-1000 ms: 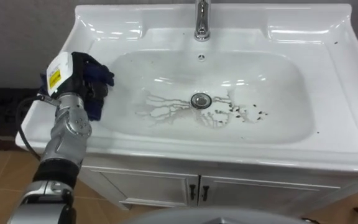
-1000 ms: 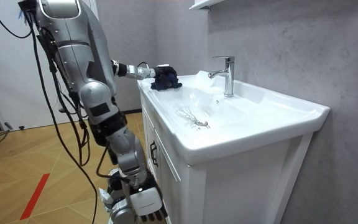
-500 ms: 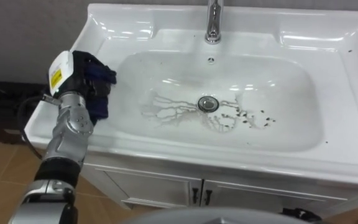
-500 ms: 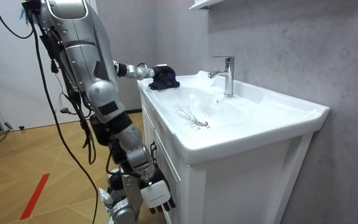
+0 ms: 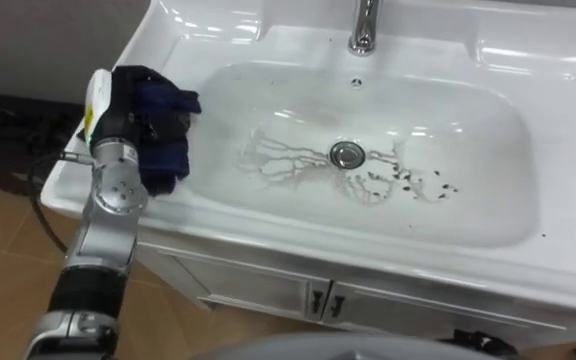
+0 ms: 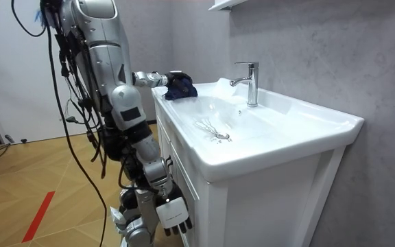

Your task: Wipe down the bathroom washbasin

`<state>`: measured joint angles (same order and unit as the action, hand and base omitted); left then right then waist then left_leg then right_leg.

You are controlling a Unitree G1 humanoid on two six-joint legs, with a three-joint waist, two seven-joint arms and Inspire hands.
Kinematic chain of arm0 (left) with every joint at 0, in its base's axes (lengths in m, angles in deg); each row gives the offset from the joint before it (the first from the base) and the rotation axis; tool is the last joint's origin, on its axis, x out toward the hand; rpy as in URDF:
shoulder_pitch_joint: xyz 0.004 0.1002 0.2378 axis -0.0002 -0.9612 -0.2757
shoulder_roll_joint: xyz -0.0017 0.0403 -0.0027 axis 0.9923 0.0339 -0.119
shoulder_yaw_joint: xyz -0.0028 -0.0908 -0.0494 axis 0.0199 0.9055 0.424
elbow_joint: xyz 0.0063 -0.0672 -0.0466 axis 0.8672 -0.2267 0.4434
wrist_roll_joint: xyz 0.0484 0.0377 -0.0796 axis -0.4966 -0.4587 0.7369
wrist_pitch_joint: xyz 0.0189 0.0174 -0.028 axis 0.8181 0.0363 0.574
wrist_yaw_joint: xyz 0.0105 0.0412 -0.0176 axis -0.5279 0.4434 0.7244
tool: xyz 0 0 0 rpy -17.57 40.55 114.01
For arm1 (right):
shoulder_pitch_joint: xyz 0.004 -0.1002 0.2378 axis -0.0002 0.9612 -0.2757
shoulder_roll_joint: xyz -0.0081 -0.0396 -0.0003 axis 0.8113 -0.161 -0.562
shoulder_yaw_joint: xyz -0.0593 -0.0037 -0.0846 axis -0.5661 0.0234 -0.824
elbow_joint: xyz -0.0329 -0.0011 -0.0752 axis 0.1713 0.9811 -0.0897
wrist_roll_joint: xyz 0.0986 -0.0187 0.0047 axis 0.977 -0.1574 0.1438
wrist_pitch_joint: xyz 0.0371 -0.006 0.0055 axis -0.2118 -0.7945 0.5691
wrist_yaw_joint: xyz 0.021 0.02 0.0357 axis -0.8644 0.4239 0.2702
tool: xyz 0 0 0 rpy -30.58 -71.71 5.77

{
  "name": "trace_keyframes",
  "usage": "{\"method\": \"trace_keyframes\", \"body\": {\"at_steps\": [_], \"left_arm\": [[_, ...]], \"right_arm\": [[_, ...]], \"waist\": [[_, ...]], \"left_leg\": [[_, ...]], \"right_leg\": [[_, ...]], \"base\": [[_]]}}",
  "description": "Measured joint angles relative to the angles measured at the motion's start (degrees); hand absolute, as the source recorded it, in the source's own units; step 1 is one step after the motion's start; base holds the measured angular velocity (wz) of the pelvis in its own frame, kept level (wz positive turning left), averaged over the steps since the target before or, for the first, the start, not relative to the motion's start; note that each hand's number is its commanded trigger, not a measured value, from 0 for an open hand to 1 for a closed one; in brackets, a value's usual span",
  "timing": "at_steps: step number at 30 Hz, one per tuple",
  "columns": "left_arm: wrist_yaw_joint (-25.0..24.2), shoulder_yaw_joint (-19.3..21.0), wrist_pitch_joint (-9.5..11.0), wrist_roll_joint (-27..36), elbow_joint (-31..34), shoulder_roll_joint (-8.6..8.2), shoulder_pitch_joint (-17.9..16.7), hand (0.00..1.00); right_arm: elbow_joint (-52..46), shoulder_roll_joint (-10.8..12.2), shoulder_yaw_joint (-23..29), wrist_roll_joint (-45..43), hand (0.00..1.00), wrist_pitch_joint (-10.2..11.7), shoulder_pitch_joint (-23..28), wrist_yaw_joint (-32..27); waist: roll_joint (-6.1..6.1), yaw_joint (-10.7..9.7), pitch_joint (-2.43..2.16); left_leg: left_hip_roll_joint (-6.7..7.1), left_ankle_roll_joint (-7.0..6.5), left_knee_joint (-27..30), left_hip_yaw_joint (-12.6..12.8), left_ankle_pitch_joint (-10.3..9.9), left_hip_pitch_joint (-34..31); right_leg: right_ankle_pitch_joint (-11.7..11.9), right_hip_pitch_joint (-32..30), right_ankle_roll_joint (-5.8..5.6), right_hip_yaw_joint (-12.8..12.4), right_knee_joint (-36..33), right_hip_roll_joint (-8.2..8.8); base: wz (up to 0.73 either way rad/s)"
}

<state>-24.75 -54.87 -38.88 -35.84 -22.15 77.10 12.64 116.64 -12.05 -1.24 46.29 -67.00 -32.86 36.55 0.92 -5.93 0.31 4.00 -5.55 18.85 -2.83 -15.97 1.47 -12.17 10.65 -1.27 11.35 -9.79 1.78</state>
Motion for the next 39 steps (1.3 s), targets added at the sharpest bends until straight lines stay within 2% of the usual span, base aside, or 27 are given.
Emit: {"method": "trace_keyframes", "body": {"at_steps": [4,11,14,17,22,30,33,35,36,39], "left_arm": [[-1.07,-2.43,-0.01,0.02,4.17,0.01,-0.02,1.0],[-1.72,-4.05,0.13,-0.6,15.57,0.07,-0.05,1.0],[-1.57,-5.59,0.36,-1.61,16.72,0.29,-0.05,1.0],[-1.57,-6.67,0.34,-2.23,16.69,0.48,-0.05,1.0],[-1.67,-7.5,0.34,-2.29,16.69,0.47,-0.05,1.0],[-1.85,-7.51,-0.09,-3.51,16.57,0.75,-0.04,1.0],[-1.85,-7.75,0.04,-4.58,13.22,0.91,0.49,1.0],[-1.85,-7.97,-0.03,-4.83,6.26,0.92,2.3,1.0],[-1.85,-8.06,-0.08,-5.03,4.77,0.91,2.45,1.0],[-1.85,-9.57,-0.11,-5.69,0.32,0.96,2.77,1.0]], "right_arm": [[2.12,-0.19,-0.54,0.24,0.0,2.0,-1.05,1.03],[3.02,-0.33,-1.46,-0.45,0.0,3.46,-1.19,3.4],[3.95,-0.34,-1.54,-0.43,0.0,4.4,-1.51,3.85],[3.81,-0.28,-1.56,-0.44,0.0,4.55,-1.54,4.17],[3.81,-0.29,-1.4,-0.02,0.0,5.0,-1.15,5.19],[3.76,-0.44,-0.46,1.59,0.0,4.95,-1.18,5.29],[3.42,-0.83,-0.66,1.66,0.0,4.93,-1.41,5.28],[3.4,-1.16,-1.7,3.6,0.0,4.94,-1.79,4.69],[3.4,-1.17,-1.84,4.02,0.0,4.94,-1.85,4.39],[3.5,-1.26,-2.66,6.12,0.0,4.85,-2.0,3.25]], "waist": [[0.21,-0.6,0.11],[0.06,-1.74,0.16],[0.02,-2.33,0.2],[-0.12,-3.21,0.31],[-0.08,-3.67,0.32],[1.04,-4.9,0.46],[1.66,-4.95,0.62],[2.18,-4.85,0.8],[2.26,-4.92,0.85],[2.37,-4.92,0.78]], "left_leg": [[0.4,-0.17,0.77,-0.6,-0.08,-1.3],[0.7,-0.31,0.47,-2.08,-0.1,-1.24],[0.69,-0.31,0.43,-2.29,-0.1,-1.28],[0.67,-0.3,0.42,-2.29,-0.11,-1.55],[0.64,-0.3,0.57,-1.95,-0.11,-1.87],[0.52,-0.29,0.69,-1.49,-0.11,-1.89],[0.26,-0.28,0.83,-0.82,-0.12,-1.84],[0.15,-0.26,0.83,-0.47,-0.12,-2.17],[0.13,-0.25,0.84,-0.42,-0.12,-2.29],[-0.22,-0.09,1.6,0.12,-0.02,-4.03]], "right_leg": [[0.0,-0.65,0.0,0.37,-0.02,0.24],[0.05,-0.58,-0.08,0.04,-0.04,0.19],[0.05,-0.6,-0.08,0.4,0.01,0.17],[0.05,-0.78,-0.08,1.41,0.0,0.19],[0.05,-1.0,-0.08,1.48,0.15,0.21],[0.05,-0.99,-0.08,1.25,0.11,0.23],[0.05,-1.15,-0.08,0.6,-0.02,0.12],[0.05,-1.67,-0.08,-0.01,-0.03,0.09],[0.05,-1.8,-0.09,-0.04,-0.03,0.07],[0.05,-3.74,-0.08,-0.09,-1.09,-0.09]], "base": [[0.1],[0.06],[0.03],[0.03],[0.0],[0.0],[-0.13],[-0.14],[-0.09],[-0.03]]}}
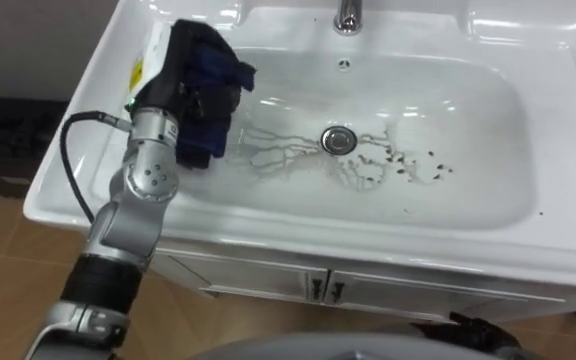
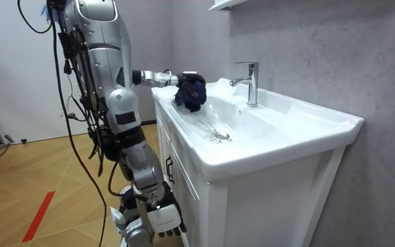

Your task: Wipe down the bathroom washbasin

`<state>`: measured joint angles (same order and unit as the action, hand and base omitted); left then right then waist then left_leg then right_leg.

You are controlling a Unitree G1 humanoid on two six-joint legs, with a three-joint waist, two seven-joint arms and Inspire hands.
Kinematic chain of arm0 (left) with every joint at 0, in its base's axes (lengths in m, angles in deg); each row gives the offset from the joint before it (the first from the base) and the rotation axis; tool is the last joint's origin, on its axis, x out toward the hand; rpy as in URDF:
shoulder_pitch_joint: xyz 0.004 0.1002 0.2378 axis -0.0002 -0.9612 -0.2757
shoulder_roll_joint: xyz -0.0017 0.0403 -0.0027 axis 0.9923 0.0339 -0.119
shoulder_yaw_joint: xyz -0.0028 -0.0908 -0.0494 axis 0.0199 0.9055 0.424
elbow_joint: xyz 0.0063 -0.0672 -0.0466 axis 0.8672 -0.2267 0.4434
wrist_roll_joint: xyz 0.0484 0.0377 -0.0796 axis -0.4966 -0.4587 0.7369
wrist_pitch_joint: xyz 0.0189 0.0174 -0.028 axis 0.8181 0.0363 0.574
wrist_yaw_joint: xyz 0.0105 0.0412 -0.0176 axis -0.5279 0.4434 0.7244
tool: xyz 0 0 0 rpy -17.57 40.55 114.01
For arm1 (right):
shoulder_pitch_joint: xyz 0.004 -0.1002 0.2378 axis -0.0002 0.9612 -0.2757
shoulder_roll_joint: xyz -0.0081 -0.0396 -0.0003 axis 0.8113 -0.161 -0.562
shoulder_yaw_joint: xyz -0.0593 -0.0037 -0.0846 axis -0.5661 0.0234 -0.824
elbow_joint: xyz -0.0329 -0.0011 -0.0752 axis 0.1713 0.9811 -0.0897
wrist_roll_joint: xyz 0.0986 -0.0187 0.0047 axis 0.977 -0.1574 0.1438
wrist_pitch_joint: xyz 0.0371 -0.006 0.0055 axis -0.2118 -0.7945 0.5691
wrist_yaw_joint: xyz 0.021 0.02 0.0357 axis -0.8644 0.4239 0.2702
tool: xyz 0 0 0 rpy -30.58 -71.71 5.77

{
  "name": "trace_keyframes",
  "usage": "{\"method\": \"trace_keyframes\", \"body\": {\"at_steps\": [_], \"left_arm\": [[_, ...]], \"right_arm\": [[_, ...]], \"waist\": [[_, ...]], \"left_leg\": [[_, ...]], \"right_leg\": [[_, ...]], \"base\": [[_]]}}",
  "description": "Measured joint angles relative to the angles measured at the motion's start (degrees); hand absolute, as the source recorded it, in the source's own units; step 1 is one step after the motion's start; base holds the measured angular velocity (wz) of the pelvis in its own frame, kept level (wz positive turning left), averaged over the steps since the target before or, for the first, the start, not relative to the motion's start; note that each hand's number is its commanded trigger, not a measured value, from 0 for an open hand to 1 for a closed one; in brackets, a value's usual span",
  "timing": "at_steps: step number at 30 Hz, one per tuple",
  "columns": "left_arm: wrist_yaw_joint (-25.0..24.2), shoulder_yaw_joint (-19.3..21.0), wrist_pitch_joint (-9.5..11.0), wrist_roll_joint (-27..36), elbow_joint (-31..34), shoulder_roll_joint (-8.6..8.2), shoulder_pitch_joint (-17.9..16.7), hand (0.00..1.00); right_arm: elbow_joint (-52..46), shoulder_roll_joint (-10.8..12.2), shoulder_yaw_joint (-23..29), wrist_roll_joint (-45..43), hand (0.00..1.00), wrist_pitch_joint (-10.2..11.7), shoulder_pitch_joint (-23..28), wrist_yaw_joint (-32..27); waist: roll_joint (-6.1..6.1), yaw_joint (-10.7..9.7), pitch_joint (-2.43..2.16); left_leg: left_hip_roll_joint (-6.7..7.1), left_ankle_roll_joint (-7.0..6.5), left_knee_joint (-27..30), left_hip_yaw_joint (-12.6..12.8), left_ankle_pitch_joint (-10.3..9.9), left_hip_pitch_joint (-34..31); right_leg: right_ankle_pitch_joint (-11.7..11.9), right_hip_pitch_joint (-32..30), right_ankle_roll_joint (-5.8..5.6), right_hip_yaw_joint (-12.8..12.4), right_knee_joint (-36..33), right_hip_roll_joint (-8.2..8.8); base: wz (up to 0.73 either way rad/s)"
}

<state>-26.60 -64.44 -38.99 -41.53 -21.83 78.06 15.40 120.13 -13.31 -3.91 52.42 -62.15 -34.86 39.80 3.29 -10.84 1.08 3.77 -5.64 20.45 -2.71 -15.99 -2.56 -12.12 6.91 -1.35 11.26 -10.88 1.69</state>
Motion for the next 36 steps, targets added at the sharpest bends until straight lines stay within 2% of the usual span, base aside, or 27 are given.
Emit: {"method": "trace_keyframes", "body": {"at_steps": [6,8,12,15,17,23,26,31,33,35,36], "left_arm": [[-0.16,-2.67,0.5,0.25,-7.98,-0.11,3.54,1.0],[-0.08,-3.9,1.64,1.25,-12.95,-0.31,6.32,1.0],[0.79,-4.86,3.84,1.79,-19.61,-0.75,8.8,1.0],[2.03,-5.3,5.45,3.27,-25.01,-0.98,11.26,1.0],[2.65,-5.29,7.38,6.06,-30.96,-0.96,14.56,1.0],[4.96,-4.69,10.12,11.6,-42.4,-0.94,20.73,1.0],[6.02,-4.59,10.68,13.56,-45.79,-0.95,22.94,1.0],[6.86,-4.57,11.98,18.86,-49.33,-0.7,25.49,1.0],[6.98,-4.6,12.0,20.95,-49.45,-0.43,26.01,1.0],[7.02,-4.55,12.61,23.13,-49.68,-0.02,26.48,1.0],[6.99,-4.55,12.71,24.23,-49.85,-0.03,26.75,1.0]], "right_arm": [[0.35,-0.28,-1.44,0.07,0.0,-1.02,-3.28,-0.81],[0.13,-0.23,-3.02,-0.01,0.0,-1.17,-4.56,-1.55],[-0.08,0.13,-3.14,0.11,0.0,-1.14,-6.44,-2.67],[-0.09,0.09,-3.16,0.13,0.0,-1.12,-6.93,-3.3],[-0.22,-0.43,-3.07,-0.2,0.0,-1.04,-7.11,-3.74],[0.26,-1.75,-4.16,0.19,0.0,-1.05,-6.43,-5.39],[0.08,-1.34,-4.56,0.13,0.0,-1.04,-6.55,-6.74],[-0.39,-1.41,-4.55,-0.23,0.0,-0.94,-7.53,-8.3],[-1.39,-1.48,-4.54,-0.17,0.0,-0.95,-7.89,-8.86],[-2.87,-1.5,-4.56,0.57,0.0,-0.89,-8.34,-9.3],[-3.18,-1.49,-4.61,0.88,0.0,-0.9,-8.34,-9.35]], "waist": [[0.06,-0.03,-0.02],[0.28,0.18,0.02],[0.59,-0.25,-0.04],[0.71,-1.42,0.03],[1.16,-1.67,0.2],[1.9,-3.99,0.78],[1.86,-4.84,0.82],[2.08,-4.96,0.91],[1.94,-5.28,1.0],[1.79,-5.36,1.13],[1.77,-5.31,1.14]], "left_leg": [[-0.29,0.0,2.07,0.72,0.02,-2.92],[-0.49,-0.03,2.37,0.58,0.02,-3.64],[-0.74,0.03,2.47,1.47,0.56,-5.29],[-1.07,0.16,3.36,2.52,0.68,-7.47],[-1.33,0.29,4.39,3.59,0.72,-9.78],[-2.04,0.89,6.35,5.87,1.03,-14.02],[-2.02,1.33,7.57,6.23,1.29,-16.28],[-2.22,2.04,8.89,6.66,1.73,-18.72],[-2.72,2.1,9.25,8.66,1.77,-19.43],[-3.47,2.13,10.15,11.84,1.8,-20.38],[-3.59,2.13,10.43,12.09,1.8,-20.84]], "right_leg": [[0.0,-2.4,0.01,-0.04,-1.17,-0.03],[-0.07,-4.02,0.04,-0.24,-2.97,-0.02],[-0.21,-7.11,0.29,-0.5,-5.14,0.18],[-0.95,-10.26,0.73,-1.37,-7.89,0.17],[-1.58,-13.68,1.06,-2.7,-10.59,0.19],[-2.84,-19.43,2.19,-3.59,-14.58,0.35],[-4.0,-22.75,2.83,-3.37,-17.47,1.22],[-4.95,-26.17,3.77,-3.4,-20.66,1.53],[-5.57,-27.59,4.11,-3.54,-22.3,1.89],[-6.22,-29.73,4.44,-4.12,-24.59,2.35],[-6.34,-30.2,4.55,-4.18,-25.07,2.37]], "base": [[-0.01],[-0.07],[-0.14],[-0.15],[-0.24],[-0.19],[0.0],[0.01],[0.04],[0.0],[0.0]]}}
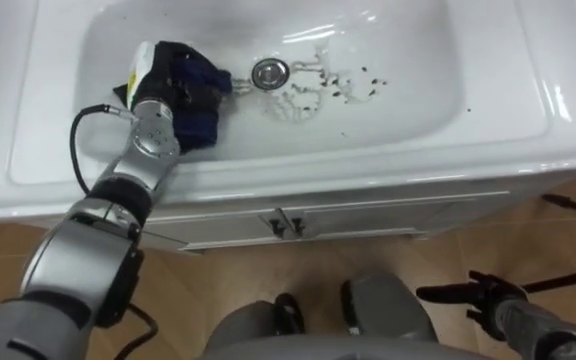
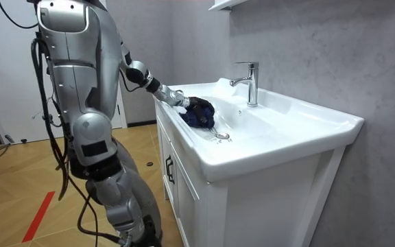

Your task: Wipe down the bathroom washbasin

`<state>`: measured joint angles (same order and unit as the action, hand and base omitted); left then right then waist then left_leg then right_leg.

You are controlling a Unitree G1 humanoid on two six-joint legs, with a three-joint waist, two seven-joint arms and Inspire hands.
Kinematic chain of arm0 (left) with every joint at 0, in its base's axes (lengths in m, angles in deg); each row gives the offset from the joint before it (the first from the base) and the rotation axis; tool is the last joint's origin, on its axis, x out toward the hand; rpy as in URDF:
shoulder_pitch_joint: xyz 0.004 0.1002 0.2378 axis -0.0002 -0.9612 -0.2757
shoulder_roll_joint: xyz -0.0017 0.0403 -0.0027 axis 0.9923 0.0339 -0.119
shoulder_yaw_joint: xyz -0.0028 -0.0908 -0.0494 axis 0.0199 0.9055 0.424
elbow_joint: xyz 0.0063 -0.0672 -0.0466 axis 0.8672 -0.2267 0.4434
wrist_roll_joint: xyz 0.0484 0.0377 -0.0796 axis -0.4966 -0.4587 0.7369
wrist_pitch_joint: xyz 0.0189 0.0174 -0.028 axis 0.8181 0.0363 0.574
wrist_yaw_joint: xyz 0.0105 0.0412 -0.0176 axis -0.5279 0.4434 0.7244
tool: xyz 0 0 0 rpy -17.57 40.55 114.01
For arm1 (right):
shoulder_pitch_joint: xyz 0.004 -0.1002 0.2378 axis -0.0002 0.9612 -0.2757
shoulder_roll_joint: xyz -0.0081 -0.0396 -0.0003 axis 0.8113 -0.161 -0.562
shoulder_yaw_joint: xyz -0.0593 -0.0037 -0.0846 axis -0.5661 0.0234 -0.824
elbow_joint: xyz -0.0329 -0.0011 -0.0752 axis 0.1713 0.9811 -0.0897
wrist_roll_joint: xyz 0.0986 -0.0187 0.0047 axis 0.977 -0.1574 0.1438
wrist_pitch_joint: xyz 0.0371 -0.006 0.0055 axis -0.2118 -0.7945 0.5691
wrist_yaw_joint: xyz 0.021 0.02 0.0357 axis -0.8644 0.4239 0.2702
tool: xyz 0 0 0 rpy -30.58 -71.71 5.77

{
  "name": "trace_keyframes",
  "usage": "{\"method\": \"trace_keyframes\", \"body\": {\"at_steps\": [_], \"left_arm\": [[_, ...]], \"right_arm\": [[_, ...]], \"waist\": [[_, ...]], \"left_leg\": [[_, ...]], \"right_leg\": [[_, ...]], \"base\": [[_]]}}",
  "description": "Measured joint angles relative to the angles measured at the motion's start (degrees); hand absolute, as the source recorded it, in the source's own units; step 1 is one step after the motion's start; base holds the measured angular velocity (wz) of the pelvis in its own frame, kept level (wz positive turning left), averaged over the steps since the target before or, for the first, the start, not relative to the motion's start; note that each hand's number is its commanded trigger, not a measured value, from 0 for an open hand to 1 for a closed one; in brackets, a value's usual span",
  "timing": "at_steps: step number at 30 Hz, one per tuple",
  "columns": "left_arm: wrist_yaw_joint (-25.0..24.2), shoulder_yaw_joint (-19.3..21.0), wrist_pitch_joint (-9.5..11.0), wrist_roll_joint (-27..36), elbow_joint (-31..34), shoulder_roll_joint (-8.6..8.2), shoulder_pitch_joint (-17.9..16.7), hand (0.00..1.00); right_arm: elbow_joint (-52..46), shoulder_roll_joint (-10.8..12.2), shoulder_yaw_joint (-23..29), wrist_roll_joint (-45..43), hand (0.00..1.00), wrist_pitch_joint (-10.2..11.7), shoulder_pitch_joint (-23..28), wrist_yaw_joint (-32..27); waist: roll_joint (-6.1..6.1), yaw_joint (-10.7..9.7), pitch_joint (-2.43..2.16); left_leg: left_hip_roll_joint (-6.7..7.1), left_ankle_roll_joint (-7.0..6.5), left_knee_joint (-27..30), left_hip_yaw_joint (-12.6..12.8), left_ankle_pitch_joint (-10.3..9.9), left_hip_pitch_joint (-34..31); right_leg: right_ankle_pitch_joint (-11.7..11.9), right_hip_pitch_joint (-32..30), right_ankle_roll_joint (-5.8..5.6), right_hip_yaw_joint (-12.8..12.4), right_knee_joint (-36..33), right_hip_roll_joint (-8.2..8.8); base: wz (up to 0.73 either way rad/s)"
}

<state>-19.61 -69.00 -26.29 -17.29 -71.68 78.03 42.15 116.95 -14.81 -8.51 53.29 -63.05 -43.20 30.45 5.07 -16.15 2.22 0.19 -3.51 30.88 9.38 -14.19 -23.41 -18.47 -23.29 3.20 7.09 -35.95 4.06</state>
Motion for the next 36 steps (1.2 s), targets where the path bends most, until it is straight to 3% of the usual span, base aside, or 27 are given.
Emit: {"method": "trace_keyframes", "body": {"at_steps": [2,5,8,16,25,30,32,36], "left_arm": [[-0.35,-0.07,0.0,5.77,-0.19,0.19,0.42,1.0],[-2.32,-0.04,0.02,15.33,-0.19,0.07,0.81,1.0],[-4.7,0.49,0.11,20.68,-0.25,-0.56,1.11,1.0],[-7.09,2.52,1.52,26.51,-0.23,-1.33,2.18,1.0],[-6.57,-1.1,1.63,25.49,0.11,-1.62,3.46,1.0],[-5.67,-2.59,1.63,18.25,0.03,-2.08,4.35,1.0],[-3.87,-2.83,1.62,13.54,0.13,-2.1,4.54,1.0],[-1.91,-5.09,1.25,11.79,0.1,-2.14,5.34,1.0]], "right_arm": [[-1.29,0.19,-0.53,0.88,0.0,-0.13,0.01,-0.41],[-2.35,0.27,-1.18,1.33,0.0,-0.31,0.06,-1.82],[-3.57,0.34,-1.35,1.18,0.0,-0.28,0.06,-2.48],[-5.93,0.71,-2.18,1.26,0.0,-0.71,-0.28,-3.95],[-6.09,0.62,-3.5,4.41,0.0,-1.42,-0.52,-4.37],[-6.09,0.8,-3.82,4.43,0.0,-1.44,-0.36,-4.37],[-6.15,0.64,-3.87,4.39,0.0,-1.29,-0.08,-4.34],[-5.68,0.12,-3.87,6.02,0.0,-1.29,0.14,-4.38]], "waist": [[-0.06,-0.04,0.06],[-0.05,-0.39,0.07],[-0.19,-0.68,0.12],[-0.55,-1.24,0.35],[-0.71,-2.26,0.46],[-0.66,-3.78,0.62],[-0.58,-4.1,0.64],[0.33,-4.44,0.9]], "left_leg": [[-0.66,0.06,0.61,1.57,0.03,-1.1],[-1.72,0.19,-0.44,4.93,0.78,-1.22],[-1.67,0.39,-1.22,5.45,1.26,-1.19],[-1.69,0.44,-1.25,8.07,1.38,-2.0],[-2.56,0.27,-1.76,11.07,1.28,-2.01],[-3.17,0.07,-1.33,11.43,0.62,-2.14],[-3.52,0.17,-1.28,12.1,0.37,-2.21],[-3.66,0.11,-0.72,12.53,0.28,-2.36]], "right_leg": [[-0.35,-1.63,0.5,0.03,-1.09,0.04],[-0.53,-2.97,0.35,0.1,-1.1,0.22],[-0.5,-3.64,0.33,-0.36,-1.16,0.17],[-0.45,-5.84,0.7,-2.03,-1.97,-0.05],[-0.84,-6.82,0.12,-2.88,-2.66,0.11],[-0.53,-6.86,0.81,-3.09,-2.81,-0.35],[-0.48,-7.29,0.67,-4.52,-2.87,-1.21],[-0.29,-7.63,0.67,-4.84,-2.94,-1.28]], "base": [[0.0],[0.01],[-0.04],[-0.09],[0.0],[-0.07],[-0.15],[-0.07]]}}
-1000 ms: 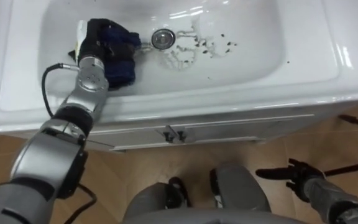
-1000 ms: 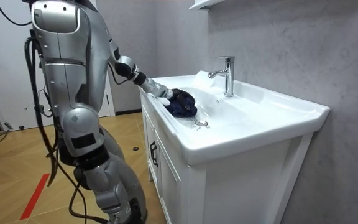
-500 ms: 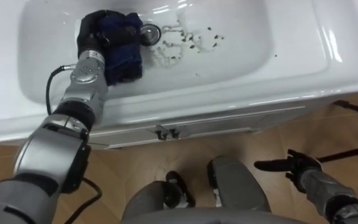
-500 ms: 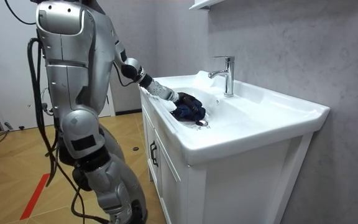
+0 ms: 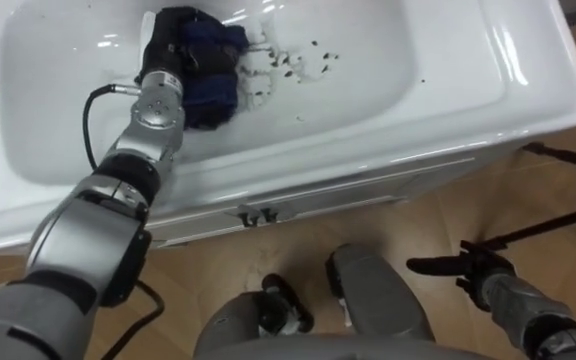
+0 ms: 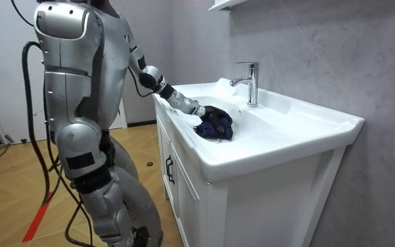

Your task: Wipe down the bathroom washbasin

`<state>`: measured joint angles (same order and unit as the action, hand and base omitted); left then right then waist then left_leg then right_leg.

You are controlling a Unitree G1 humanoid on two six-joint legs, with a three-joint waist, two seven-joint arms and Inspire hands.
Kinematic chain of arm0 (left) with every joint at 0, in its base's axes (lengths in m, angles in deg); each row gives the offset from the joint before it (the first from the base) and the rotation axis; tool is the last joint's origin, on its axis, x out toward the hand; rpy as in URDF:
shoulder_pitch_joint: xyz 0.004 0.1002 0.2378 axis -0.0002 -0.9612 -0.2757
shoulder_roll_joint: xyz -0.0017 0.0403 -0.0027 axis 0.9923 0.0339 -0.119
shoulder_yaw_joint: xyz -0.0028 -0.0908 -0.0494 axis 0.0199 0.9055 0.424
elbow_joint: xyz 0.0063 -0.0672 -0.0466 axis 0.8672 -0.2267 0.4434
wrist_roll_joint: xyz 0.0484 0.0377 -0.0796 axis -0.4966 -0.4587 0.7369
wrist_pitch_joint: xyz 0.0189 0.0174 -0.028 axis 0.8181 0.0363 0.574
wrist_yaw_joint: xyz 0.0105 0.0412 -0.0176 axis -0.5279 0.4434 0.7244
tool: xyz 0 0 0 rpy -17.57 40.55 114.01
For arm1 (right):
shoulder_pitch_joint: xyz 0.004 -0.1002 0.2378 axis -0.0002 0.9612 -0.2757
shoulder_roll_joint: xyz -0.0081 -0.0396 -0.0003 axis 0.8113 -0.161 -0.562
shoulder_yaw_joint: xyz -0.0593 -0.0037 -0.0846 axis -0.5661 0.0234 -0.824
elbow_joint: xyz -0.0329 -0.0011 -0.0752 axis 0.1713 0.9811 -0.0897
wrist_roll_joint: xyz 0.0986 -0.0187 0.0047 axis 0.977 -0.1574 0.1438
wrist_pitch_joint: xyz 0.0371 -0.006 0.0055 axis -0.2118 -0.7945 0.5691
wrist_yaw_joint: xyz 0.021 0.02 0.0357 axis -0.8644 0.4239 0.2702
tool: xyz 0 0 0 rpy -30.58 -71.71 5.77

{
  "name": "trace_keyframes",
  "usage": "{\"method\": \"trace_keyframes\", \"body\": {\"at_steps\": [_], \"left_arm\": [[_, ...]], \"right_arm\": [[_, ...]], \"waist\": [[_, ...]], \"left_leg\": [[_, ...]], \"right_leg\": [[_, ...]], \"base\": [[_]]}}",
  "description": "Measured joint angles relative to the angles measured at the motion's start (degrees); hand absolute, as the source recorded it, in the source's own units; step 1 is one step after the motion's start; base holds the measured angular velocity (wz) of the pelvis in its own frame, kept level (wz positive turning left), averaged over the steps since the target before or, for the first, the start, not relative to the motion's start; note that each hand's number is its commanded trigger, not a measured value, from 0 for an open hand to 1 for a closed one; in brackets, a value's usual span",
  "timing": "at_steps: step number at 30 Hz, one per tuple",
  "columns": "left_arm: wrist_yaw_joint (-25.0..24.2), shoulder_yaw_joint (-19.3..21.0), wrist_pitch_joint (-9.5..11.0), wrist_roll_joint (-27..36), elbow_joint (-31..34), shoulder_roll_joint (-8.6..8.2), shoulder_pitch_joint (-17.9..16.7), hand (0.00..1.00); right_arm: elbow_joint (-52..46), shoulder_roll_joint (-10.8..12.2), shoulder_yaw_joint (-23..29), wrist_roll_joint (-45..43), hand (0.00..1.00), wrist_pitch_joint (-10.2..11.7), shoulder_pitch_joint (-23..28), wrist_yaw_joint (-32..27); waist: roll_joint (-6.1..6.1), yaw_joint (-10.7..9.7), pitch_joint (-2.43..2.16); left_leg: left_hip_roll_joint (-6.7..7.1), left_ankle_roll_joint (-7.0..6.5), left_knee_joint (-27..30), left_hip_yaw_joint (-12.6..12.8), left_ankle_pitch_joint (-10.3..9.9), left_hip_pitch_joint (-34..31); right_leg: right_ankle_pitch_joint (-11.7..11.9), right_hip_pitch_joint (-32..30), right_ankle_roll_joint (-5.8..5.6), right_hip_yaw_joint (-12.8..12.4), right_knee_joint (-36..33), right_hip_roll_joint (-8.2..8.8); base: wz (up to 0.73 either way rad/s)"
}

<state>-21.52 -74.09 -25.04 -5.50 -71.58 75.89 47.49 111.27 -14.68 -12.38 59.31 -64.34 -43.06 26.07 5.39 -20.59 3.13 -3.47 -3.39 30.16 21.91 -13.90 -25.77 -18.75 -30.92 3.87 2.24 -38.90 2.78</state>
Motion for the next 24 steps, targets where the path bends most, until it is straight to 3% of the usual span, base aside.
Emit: {"method": "trace_keyframes", "body": {"at_steps": [2,7,12,14,15,17,20,24], "left_arm": [[1.66,-2.1,-0.71,-0.08,0.07,-0.03,0.35,1.0],[4.63,-3.53,-2.72,-1.9,0.08,-0.36,0.87,1.0],[7.79,-4.15,-3.35,-3.83,0.12,-0.83,0.94,1.0],[9.53,-6.39,-3.65,-3.19,0.76,-0.98,1.24,1.0],[9.84,-6.68,-3.69,-3.12,0.93,-1.28,1.37,1.0],[10.85,-6.87,-3.68,-2.78,1.11,-3.6,2.51,1.0],[11.25,-7.58,-3.34,-2.11,3.39,-5.15,2.78,1.0],[11.44,-7.59,-2.27,-1.71,4.39,-5.81,2.32,1.0]], "right_arm": [[0.04,-0.12,0.0,2.66,0.0,-0.11,-0.02,0.14],[0.16,-0.3,0.08,5.85,0.0,-0.2,0.0,0.91],[0.46,-1.1,0.02,6.27,0.0,-0.23,0.47,2.18],[0.47,-1.5,-0.09,7.32,0.0,-0.29,0.35,1.89],[0.45,-1.59,-0.08,8.0,0.0,-0.27,0.32,1.84],[0.48,-1.62,-0.08,9.81,0.0,-0.23,0.32,1.0],[0.25,-1.49,-0.76,10.85,0.0,-0.22,0.03,0.8],[-0.44,-1.26,-1.3,11.06,0.0,-0.2,-0.18,0.73]], "waist": [[0.83,-0.63,0.31],[2.14,-1.4,0.37],[2.23,-1.9,0.38],[2.32,-2.75,0.39],[2.32,-2.88,0.38],[2.32,-3.09,0.38],[2.3,-3.39,0.37],[2.15,-3.61,0.31]], "left_leg": [[-0.08,-0.13,0.07,0.24,-0.17,0.02],[0.19,-0.44,-0.6,2.16,-0.56,0.12],[0.17,-0.7,-0.74,3.1,-0.71,0.2],[0.26,-0.89,-0.76,3.31,-0.83,0.0],[0.25,-0.97,-0.76,3.38,-0.88,0.01],[0.25,-1.24,-0.74,3.83,-1.04,0.01],[0.2,-1.6,-0.75,4.83,-1.3,0.01],[0.25,-1.89,-0.69,5.41,-1.51,0.01]], "right_leg": [[0.0,-0.08,-0.05,-0.17,-0.05,-0.02],[-0.06,-1.24,-0.23,-0.73,-1.05,0.62],[0.2,-1.84,-0.64,-1.76,-1.13,0.45],[0.28,-2.15,-0.88,-1.96,-1.11,0.35],[0.31,-2.17,-0.94,-2.05,-1.07,0.2],[0.47,-2.33,-1.21,-2.51,-1.0,0.1],[0.63,-2.84,-1.53,-3.48,-1.01,-0.1],[0.82,-3.02,-1.91,-4.01,-1.01,-0.1]], "base": [[-0.04],[-0.13],[-0.09],[-0.06],[-0.06],[-0.1],[-0.16],[-0.08]]}}
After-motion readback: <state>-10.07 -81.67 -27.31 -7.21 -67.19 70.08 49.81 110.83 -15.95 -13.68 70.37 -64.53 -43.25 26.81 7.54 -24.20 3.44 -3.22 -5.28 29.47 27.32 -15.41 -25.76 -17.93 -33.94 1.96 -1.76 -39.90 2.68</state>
